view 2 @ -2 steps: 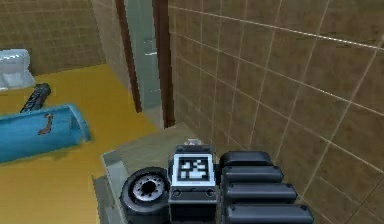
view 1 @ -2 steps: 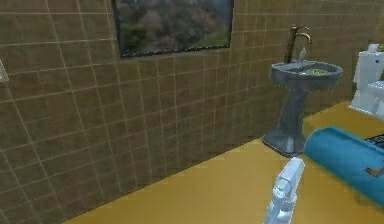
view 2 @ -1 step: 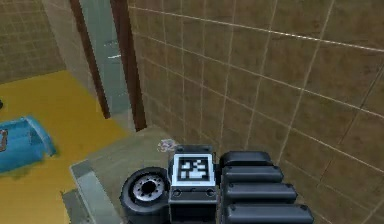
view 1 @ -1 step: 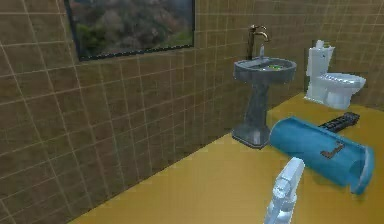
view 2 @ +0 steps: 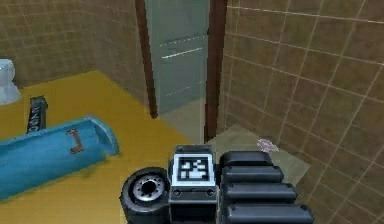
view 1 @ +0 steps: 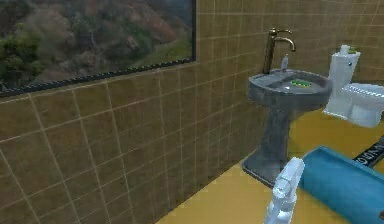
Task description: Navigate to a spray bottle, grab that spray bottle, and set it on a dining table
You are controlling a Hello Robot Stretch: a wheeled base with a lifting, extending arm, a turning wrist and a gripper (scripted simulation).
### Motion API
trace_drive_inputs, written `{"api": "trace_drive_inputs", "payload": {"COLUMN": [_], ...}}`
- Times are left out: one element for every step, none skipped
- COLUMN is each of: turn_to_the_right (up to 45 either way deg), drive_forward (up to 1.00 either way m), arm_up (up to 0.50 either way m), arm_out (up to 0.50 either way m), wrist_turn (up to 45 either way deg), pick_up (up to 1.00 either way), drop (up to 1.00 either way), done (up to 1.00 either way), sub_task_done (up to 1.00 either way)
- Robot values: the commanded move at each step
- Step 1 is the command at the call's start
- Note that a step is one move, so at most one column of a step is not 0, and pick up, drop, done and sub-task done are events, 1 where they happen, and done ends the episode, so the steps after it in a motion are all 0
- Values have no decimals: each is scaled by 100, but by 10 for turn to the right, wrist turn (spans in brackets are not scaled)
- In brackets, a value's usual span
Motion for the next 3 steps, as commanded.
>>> {"api": "trace_drive_inputs", "payload": {"turn_to_the_right": [390,0,450], "drive_forward": [0,95,0], "arm_up": [0,0,0], "arm_out": [0,0,0], "wrist_turn": [0,0,0], "pick_up": [0,0,0], "drop": [0,0,0], "done": [0,0,0], "sub_task_done": [0,0,0]}}
